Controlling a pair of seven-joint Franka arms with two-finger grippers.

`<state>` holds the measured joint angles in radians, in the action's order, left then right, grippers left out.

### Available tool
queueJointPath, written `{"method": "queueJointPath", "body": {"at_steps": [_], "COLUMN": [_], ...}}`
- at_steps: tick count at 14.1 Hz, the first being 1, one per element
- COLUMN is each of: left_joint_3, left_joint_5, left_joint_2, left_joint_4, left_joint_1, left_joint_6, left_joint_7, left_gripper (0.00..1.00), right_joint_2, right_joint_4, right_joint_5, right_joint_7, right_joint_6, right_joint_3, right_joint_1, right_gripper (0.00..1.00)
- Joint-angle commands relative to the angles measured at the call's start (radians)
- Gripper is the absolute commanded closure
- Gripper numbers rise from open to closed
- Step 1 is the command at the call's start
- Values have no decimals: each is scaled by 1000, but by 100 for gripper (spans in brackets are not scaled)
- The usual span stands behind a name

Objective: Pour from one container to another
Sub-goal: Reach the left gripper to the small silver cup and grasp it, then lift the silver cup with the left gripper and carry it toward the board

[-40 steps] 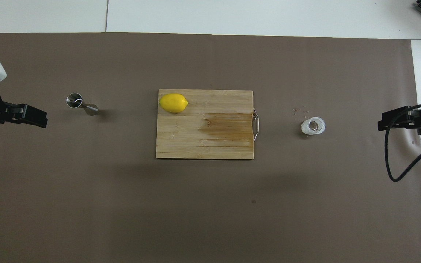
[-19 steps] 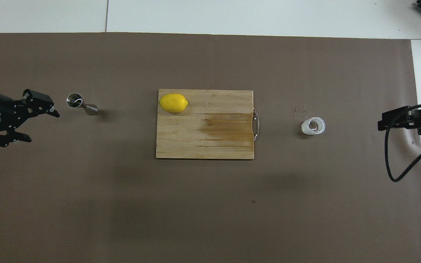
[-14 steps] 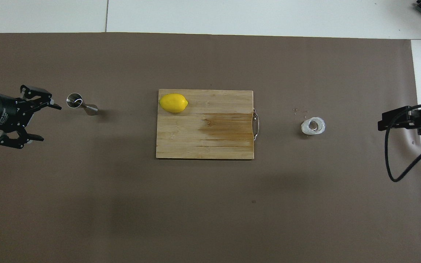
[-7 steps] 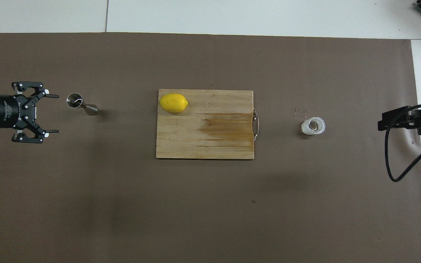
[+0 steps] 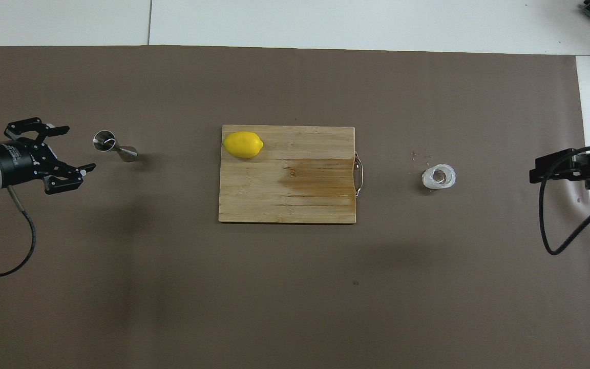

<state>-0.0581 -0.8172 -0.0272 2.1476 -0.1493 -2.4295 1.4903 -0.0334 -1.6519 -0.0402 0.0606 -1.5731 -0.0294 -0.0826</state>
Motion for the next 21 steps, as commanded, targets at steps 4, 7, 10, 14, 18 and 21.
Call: {"method": "queueJointPath", "body": {"at_steps": [4, 7, 10, 14, 18, 21], "left_joint_3": [-6, -6, -6, -8, -11, -16], "left_joint_5": [-276, -354, -422, -560, -625, -692], "left_joint_2": [0, -55, -80, -100, -103, -102], "left_joint_4": [87, 84, 75, 74, 74, 74], "left_joint_1": [7, 57, 76, 77, 79, 79], "left_joint_6": [-115, -218, -244, -261, -261, -261], "left_joint_7": [36, 35, 19, -112, -179, -249], "left_gripper": [0, 0, 0, 0, 0, 0], "right_joint_2": [-20, -20, -20, -20, -20, -20], "right_joint_4": [-17, -17, -17, -17, -17, -17], "right_joint_5": [-24, -24, -24, -24, -24, -24], "right_joint_7": [-28, -28, -28, -28, -28, -28], "right_joint_6": [7, 7, 7, 7, 7, 7], "right_joint_3": [-6, -6, -6, -6, -6, -6], "right_joint_1": [-14, -14, -14, -14, -14, -14], "right_gripper": [0, 0, 0, 0, 0, 0]}}
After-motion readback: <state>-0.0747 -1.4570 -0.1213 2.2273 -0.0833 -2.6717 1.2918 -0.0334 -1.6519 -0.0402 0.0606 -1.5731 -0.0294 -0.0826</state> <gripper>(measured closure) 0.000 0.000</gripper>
